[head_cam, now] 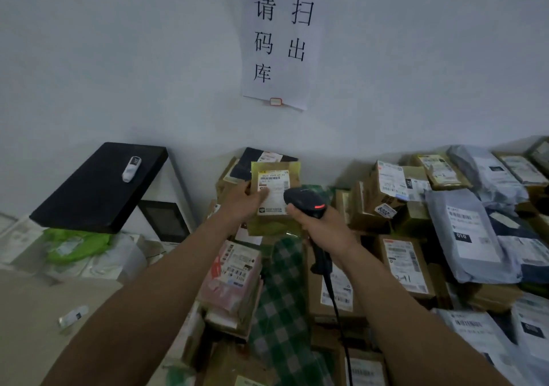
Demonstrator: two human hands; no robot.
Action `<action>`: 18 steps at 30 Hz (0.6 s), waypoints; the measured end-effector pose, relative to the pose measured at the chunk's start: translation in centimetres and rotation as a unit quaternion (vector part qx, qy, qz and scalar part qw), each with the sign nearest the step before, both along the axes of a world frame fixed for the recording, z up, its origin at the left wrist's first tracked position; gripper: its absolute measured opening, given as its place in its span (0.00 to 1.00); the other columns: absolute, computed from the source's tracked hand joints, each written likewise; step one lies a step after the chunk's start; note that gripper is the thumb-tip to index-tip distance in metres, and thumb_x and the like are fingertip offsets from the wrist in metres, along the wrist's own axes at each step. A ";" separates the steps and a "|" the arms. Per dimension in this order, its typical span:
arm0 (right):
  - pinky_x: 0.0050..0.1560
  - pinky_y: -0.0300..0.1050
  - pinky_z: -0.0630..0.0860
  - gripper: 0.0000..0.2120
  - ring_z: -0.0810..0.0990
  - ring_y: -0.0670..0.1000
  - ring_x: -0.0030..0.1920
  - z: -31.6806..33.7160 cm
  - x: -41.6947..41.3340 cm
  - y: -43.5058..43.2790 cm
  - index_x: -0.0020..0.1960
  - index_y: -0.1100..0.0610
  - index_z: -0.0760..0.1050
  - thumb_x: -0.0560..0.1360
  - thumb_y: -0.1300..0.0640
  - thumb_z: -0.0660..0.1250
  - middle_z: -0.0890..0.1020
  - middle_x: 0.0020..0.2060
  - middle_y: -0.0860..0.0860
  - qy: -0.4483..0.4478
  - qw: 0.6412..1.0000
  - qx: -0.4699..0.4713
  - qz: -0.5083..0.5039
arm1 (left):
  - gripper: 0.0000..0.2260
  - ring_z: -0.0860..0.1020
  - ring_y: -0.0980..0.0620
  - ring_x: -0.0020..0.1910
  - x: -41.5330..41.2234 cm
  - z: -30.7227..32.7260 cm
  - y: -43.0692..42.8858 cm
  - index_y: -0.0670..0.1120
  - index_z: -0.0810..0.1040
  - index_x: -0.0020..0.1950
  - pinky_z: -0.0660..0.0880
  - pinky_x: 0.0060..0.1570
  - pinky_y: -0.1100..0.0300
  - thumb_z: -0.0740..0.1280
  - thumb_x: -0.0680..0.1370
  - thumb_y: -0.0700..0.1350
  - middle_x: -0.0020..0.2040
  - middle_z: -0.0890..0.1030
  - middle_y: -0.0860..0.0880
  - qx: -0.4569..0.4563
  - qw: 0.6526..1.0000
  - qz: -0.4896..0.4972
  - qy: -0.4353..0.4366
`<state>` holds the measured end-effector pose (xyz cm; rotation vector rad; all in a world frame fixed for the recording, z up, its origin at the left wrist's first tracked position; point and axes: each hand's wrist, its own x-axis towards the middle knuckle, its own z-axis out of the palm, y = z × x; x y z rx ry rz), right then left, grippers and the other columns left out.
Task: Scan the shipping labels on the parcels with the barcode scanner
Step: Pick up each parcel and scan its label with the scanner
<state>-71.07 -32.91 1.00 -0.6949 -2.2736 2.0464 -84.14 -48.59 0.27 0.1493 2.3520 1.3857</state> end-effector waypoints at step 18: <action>0.63 0.56 0.80 0.15 0.83 0.51 0.58 -7.0 -4.6 0.4 0.54 0.34 0.77 0.71 0.34 0.75 0.84 0.56 0.44 -0.100 0.994 -0.015 0.043 | 0.31 0.66 0.44 0.75 -2.9 -6.5 0.3 0.54 0.64 0.78 0.66 0.74 0.44 0.72 0.77 0.50 0.76 0.67 0.48 -0.192 0.961 -0.031 0.199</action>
